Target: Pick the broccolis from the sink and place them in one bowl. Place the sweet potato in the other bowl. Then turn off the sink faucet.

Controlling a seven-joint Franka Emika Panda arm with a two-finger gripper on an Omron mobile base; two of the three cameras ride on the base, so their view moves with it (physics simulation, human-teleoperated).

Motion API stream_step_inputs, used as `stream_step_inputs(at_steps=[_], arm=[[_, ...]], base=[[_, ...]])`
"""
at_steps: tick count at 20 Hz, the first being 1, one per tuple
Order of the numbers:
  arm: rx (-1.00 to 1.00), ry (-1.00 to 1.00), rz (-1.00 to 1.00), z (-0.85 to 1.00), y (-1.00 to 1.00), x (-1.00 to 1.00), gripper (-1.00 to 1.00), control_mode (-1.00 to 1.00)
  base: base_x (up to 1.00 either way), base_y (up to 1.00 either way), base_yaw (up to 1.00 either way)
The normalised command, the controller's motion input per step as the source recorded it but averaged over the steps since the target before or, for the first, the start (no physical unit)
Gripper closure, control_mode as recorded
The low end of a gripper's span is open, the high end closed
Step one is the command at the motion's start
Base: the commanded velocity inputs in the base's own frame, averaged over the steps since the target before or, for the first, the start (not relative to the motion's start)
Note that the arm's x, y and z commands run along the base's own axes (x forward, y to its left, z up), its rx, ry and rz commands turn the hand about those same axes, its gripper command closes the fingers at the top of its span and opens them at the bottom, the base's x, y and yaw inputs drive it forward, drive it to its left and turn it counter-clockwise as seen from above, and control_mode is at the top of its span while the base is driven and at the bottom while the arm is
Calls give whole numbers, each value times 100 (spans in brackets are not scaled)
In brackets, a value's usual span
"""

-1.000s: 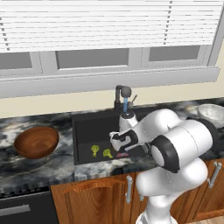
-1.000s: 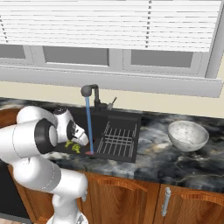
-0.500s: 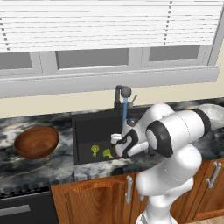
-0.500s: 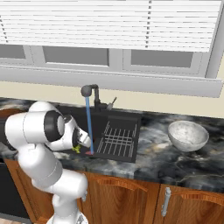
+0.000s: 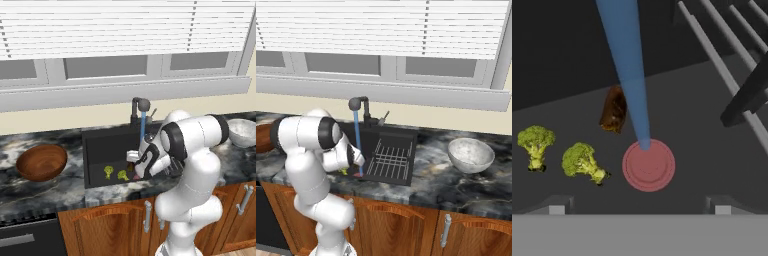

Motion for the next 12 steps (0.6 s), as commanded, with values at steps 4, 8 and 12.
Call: stream_step_inputs(at_steps=[4,8,12], arm=[[0,0,0,-15,21,28,-100,-100],[0,0,0,-21,41,25,-100,-100],[0,0,-1,-32,15,16,-100,-100]], base=[[0,0,0],[0,0,0],[0,0,0]])
